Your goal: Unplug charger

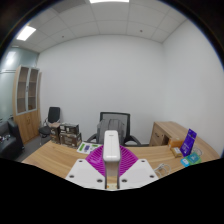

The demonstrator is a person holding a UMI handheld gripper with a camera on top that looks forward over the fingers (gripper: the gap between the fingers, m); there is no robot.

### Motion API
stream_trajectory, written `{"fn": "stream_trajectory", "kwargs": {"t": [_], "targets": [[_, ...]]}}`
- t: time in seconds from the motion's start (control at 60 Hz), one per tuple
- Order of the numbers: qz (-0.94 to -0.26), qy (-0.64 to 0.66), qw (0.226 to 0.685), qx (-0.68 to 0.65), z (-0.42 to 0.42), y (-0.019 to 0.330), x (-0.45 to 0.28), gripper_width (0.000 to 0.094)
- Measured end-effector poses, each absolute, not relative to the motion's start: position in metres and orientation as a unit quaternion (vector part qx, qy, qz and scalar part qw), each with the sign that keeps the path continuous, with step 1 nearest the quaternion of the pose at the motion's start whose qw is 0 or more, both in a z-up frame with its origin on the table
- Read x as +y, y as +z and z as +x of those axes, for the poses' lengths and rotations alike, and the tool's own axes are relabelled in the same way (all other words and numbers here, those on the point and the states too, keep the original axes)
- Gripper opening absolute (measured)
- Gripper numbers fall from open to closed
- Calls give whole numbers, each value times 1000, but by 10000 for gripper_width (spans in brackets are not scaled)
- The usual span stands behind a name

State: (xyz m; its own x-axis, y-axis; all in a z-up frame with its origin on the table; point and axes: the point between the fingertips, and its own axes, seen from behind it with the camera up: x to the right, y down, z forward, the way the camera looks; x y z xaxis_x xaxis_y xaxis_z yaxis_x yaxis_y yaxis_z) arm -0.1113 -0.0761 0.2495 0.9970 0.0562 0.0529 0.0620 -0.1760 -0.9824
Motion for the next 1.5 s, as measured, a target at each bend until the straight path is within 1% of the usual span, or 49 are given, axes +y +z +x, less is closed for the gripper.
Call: {"fn": "stream_trajectory", "kwargs": {"t": [0.05, 0.1, 0.167, 0.217, 0.283, 0.317, 0.4, 0.5, 0.583, 0.633, 0.733, 0.75, 0.85, 0.883, 1.083, 1.183, 1.333, 1.5], "targets": [[-762, -8, 647, -39, -98, 262, -76, 127], [-763, -7, 645, -31, -83, 264, -74, 127], [-772, -5, 635, -16, -59, 256, -71, 127], [-781, -12, 624, -7, -36, 243, -70, 127], [-796, -17, 605, 9, -2, 217, -70, 127], [-803, -15, 595, 23, 16, 196, -74, 127], [-832, -14, 552, 57, 55, 148, -76, 128], [-856, -3, 511, 83, 85, 87, -82, 132], [-870, 35, 478, 118, 95, 51, -86, 154], [-876, 51, 462, 131, 96, 35, -90, 177], [-870, 70, 470, 132, 105, 38, -89, 243], [-870, 70, 471, 130, 107, 39, -89, 278], [-863, 42, 492, 105, 116, 63, -90, 600], [-858, 28, 504, 96, 122, 75, -90, 670], [-840, -31, 538, 64, 131, 140, -107, 704], [-836, -62, 541, 59, 124, 170, -132, 705], [-841, -94, 529, 67, 98, 206, -186, 705], [-848, -99, 514, 76, 57, 231, -250, 714]]}}
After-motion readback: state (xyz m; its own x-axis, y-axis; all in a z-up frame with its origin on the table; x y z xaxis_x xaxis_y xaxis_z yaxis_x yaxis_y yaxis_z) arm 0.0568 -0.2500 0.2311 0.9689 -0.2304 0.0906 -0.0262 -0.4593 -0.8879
